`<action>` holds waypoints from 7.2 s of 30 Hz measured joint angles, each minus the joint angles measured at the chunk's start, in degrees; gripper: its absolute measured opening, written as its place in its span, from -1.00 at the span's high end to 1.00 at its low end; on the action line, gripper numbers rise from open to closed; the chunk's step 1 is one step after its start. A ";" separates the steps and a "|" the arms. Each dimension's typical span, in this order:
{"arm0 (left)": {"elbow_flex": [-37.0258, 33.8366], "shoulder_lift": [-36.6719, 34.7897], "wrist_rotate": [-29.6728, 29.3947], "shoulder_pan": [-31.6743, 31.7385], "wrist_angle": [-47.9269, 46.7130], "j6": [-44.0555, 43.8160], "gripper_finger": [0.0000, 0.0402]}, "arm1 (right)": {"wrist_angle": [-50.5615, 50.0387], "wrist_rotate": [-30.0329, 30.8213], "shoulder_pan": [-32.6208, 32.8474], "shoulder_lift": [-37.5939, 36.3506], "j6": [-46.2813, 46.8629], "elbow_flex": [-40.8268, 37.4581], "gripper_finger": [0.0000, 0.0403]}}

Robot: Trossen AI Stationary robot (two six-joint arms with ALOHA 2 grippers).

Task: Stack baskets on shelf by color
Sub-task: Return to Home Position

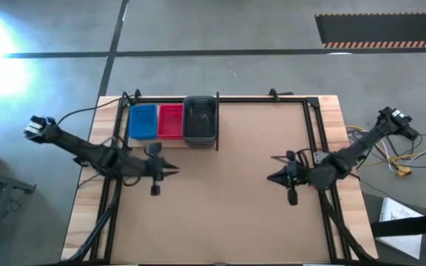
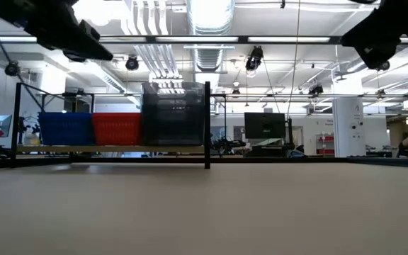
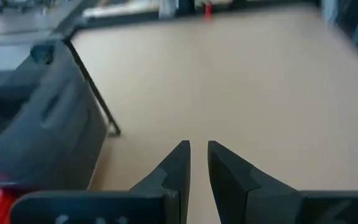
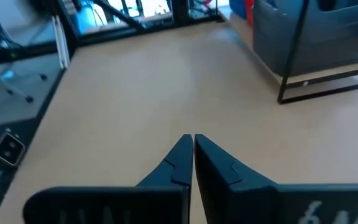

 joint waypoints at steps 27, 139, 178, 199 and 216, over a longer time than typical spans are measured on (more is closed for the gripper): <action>-13.54 -45.68 10.05 13.96 -9.71 -2.30 0.80 | 17.34 -0.20 0.07 -24.66 -3.32 -25.87 0.96; -30.57 -44.36 18.72 15.66 16.14 5.71 0.80 | 8.44 -40.17 -42.10 -32.95 -13.07 -25.96 0.96; -30.59 -46.27 19.23 22.33 14.83 6.60 0.80 | 8.44 -39.58 -42.10 -32.86 -13.09 -25.93 0.96; -30.59 -46.11 19.31 22.33 15.20 6.60 0.80 | 8.46 -39.58 -42.10 -32.86 -13.09 -25.93 0.96; -30.59 -46.05 19.56 22.33 15.20 6.60 0.80 | 8.45 -39.58 -42.10 -32.84 -13.09 -25.93 0.96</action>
